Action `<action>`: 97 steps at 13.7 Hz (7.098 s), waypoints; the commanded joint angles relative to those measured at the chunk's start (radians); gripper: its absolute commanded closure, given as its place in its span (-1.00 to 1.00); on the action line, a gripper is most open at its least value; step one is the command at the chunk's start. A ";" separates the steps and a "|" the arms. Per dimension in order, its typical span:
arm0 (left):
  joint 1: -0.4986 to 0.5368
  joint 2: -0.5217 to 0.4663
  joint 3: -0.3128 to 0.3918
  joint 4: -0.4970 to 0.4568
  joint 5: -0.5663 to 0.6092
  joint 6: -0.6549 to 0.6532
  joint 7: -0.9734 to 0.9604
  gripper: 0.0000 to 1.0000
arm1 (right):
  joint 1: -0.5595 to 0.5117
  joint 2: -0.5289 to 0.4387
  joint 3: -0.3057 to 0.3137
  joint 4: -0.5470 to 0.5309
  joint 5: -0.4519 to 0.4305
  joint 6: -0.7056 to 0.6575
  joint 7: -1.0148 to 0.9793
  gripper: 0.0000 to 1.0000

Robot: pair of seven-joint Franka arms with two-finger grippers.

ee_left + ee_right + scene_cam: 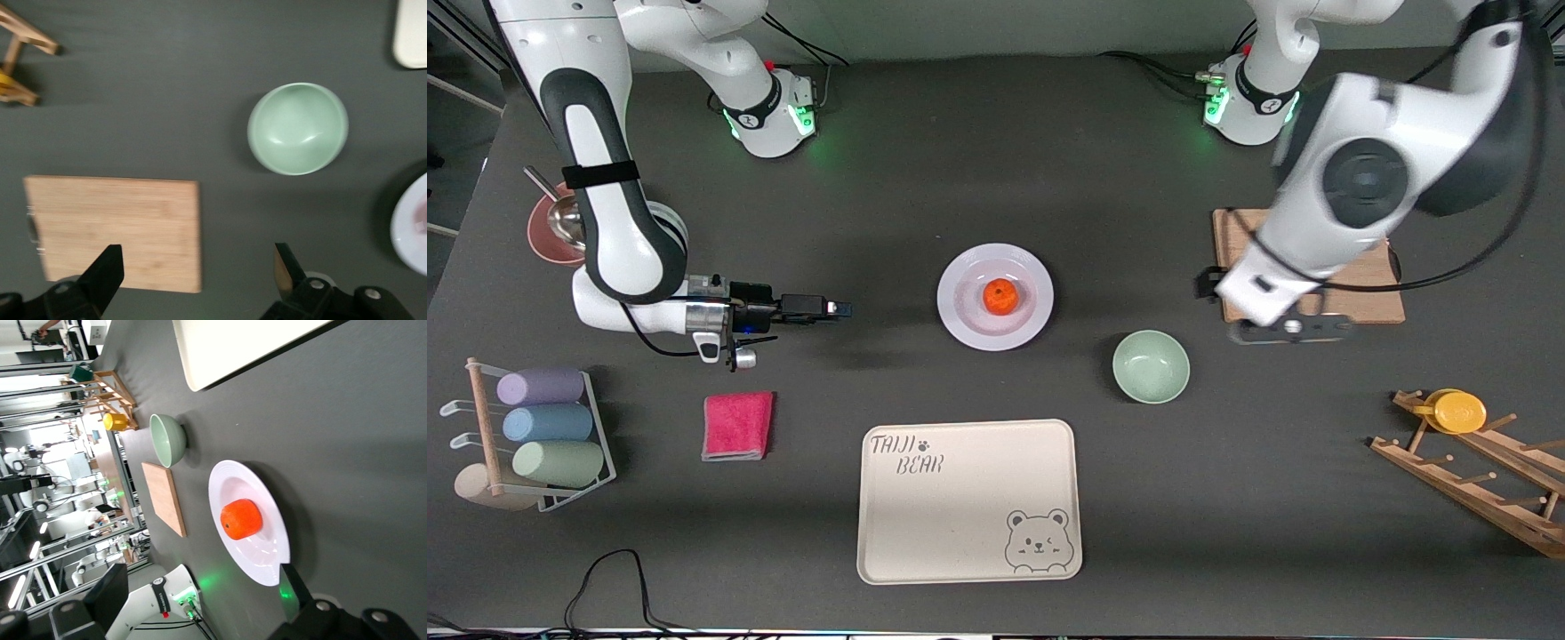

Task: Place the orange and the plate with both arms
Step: 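Withdraw the left gripper while the right gripper reaches the plate rim, then grasp the white plate rim with the right gripper, then slide the plate with the right gripper onto the cream tray, then open the right gripper and release the plate on the tray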

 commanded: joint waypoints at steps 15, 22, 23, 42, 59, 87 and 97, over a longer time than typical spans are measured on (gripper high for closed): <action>0.348 -0.153 -0.092 -0.009 0.030 -0.160 0.191 -1.00 | 0.301 0.130 -0.004 -0.134 0.470 0.266 -0.515 -1.00; 0.362 -0.134 -0.090 0.011 -0.021 -0.160 0.205 -1.00 | 0.375 0.187 -0.004 -0.143 0.624 0.271 -0.626 -1.00; 0.363 -0.134 -0.090 0.009 -0.021 -0.158 0.208 -1.00 | 0.376 0.191 -0.004 -0.143 0.635 0.272 -0.627 -1.00; 0.368 -0.139 -0.073 0.031 -0.024 -0.154 0.204 -1.00 | 0.410 0.233 0.000 -0.137 0.734 0.263 -0.730 -0.07; 0.368 -0.139 -0.066 0.049 -0.032 -0.164 0.201 -1.00 | 0.421 0.194 -0.030 -0.010 0.733 0.265 -0.416 1.00; 0.368 -0.136 -0.064 0.049 -0.035 -0.160 0.201 -1.00 | 0.082 0.805 -0.067 1.058 0.385 0.240 0.206 1.00; 0.368 -0.138 -0.064 0.047 -0.033 -0.166 0.201 -1.00 | 0.083 0.849 -0.061 1.049 0.389 0.242 0.126 -0.52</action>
